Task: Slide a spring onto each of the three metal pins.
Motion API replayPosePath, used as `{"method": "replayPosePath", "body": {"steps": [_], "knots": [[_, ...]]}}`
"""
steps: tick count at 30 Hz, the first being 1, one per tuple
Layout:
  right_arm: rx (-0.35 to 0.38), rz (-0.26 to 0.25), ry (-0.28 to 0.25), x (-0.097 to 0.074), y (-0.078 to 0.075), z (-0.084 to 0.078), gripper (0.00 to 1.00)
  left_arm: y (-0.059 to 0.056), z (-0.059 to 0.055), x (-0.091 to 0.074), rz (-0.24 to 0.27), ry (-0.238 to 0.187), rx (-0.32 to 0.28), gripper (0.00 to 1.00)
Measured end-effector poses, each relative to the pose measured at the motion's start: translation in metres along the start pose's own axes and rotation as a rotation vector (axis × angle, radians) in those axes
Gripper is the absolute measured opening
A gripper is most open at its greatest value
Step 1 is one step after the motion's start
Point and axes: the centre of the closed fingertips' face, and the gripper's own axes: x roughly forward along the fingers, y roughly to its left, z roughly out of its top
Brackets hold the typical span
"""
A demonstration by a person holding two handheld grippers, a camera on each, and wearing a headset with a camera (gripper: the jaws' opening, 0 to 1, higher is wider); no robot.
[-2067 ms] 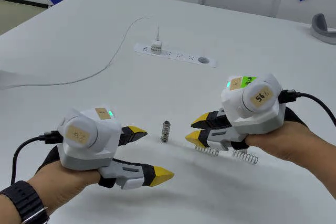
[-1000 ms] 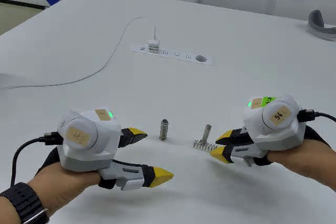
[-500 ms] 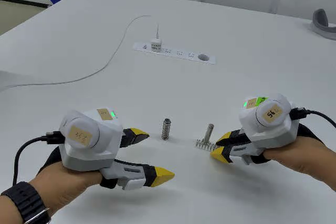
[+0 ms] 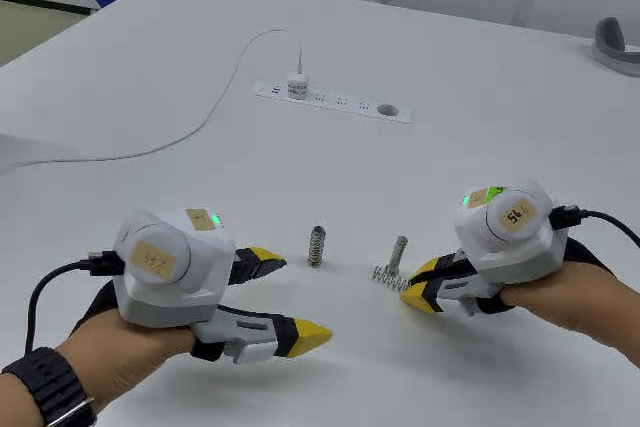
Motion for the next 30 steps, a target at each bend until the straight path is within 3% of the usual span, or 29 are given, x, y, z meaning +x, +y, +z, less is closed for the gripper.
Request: {"method": "replayPosePath", "body": {"steps": [11, 30], "knots": [[-0.033, 0.030, 0.007, -0.007, 0.015, 0.001, 0.11, -0.007, 0.001, 0.003, -0.023, 0.003, 0.010, 0.56], [-0.184, 0.131, -0.032, -0.021, 0.055, 0.038, 0.11, -0.021, 0.009, 0.011, -0.070, -0.005, 0.067, 0.47]]}}
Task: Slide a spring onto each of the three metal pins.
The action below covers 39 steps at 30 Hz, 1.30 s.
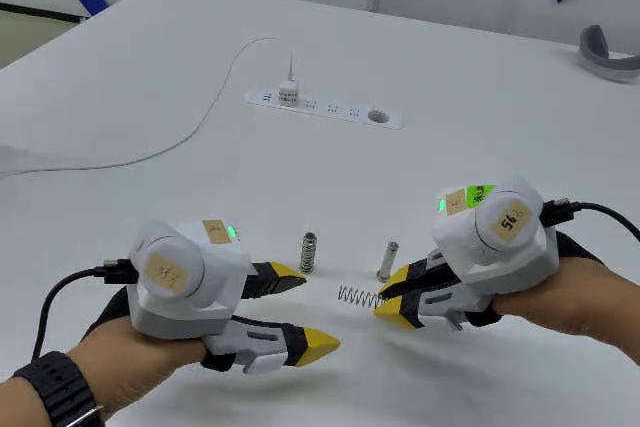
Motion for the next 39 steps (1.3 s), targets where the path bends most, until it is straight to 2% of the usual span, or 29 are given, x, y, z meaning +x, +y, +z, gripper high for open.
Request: {"method": "replayPosePath", "body": {"steps": [7, 15, 25, 33, 39], "knots": [[-0.045, 0.032, 0.000, 0.001, 0.009, 0.008, 0.11, -0.004, 0.002, 0.001, -0.017, -0.006, 0.034, 0.40], [-0.082, 0.073, 0.007, 0.002, 0.017, 0.010, 0.11, -0.010, 0.004, 0.003, -0.036, -0.010, 0.073, 0.33], [-0.122, 0.108, 0.016, 0.002, 0.026, 0.012, 0.11, -0.018, 0.006, 0.005, -0.065, -0.016, 0.138, 0.16], [-0.142, 0.123, 0.027, 0.001, 0.030, 0.011, 0.11, -0.021, 0.004, 0.005, -0.083, -0.009, 0.148, 0.13], [-0.150, 0.128, 0.018, -0.006, 0.031, 0.018, 0.11, -0.021, 0.002, 0.006, -0.086, -0.004, 0.151, 0.13]]}}
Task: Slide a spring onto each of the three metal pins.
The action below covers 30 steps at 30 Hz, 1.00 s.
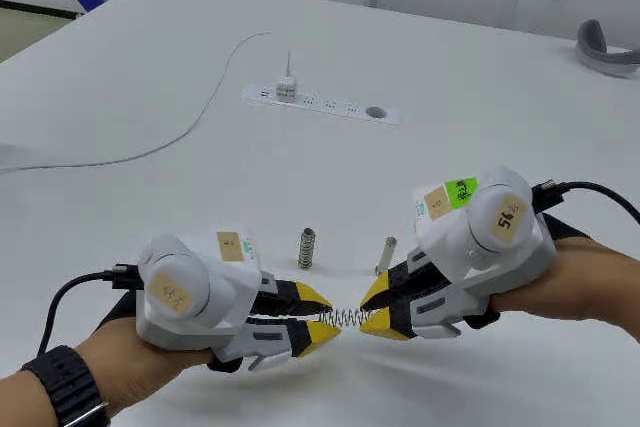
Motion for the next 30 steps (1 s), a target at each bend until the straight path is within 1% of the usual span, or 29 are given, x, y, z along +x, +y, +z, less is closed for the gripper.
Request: {"method": "replayPosePath", "body": {"steps": [5, 11, 15, 26, 30], "knots": [[-0.018, -0.004, -0.002, -0.004, 0.000, 0.007, 0.12, 0.000, 0.000, 0.001, 0.000, 0.001, 0.001, 0.12], [-0.020, -0.003, -0.041, -0.009, 0.000, 0.021, 0.12, -0.002, -0.001, 0.001, -0.008, 0.004, 0.003, 0.12], [-0.029, -0.007, -0.046, -0.009, 0.001, 0.026, 0.12, -0.002, 0.000, 0.002, -0.008, 0.006, 0.002, 0.11], [-0.045, -0.015, -0.090, -0.008, 0.002, 0.043, 0.12, -0.006, 0.003, 0.003, -0.015, 0.005, 0.006, 0.11], [-0.045, -0.016, -0.094, -0.006, 0.003, 0.045, 0.12, -0.007, 0.003, 0.003, -0.014, 0.004, 0.003, 0.11]]}}
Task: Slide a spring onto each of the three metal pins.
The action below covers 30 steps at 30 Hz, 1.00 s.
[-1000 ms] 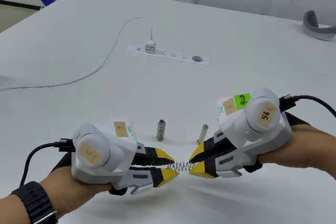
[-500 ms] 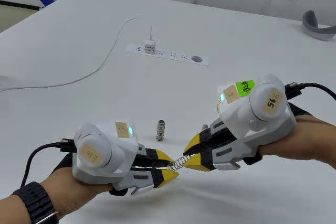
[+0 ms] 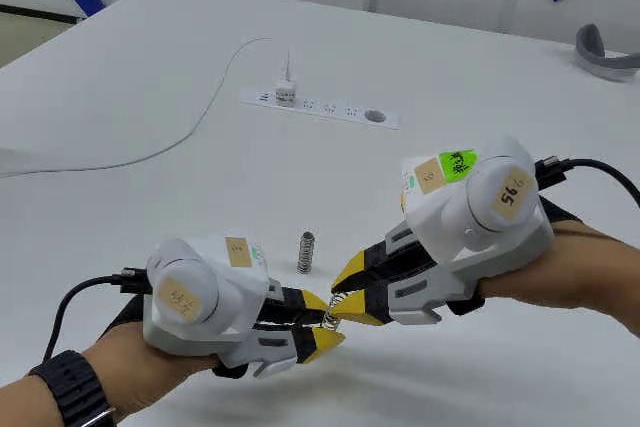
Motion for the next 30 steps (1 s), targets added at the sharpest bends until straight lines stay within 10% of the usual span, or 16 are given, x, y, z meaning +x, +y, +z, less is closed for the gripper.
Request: {"method": "replayPosePath", "body": {"steps": [30], "knots": [[0.072, -0.014, -0.038, 0.0008, -0.0022, 0.0009, 0.12, 0.0032, 0.0039, 0.0016, 0.009, -0.020, -0.010, 0.11]]}}
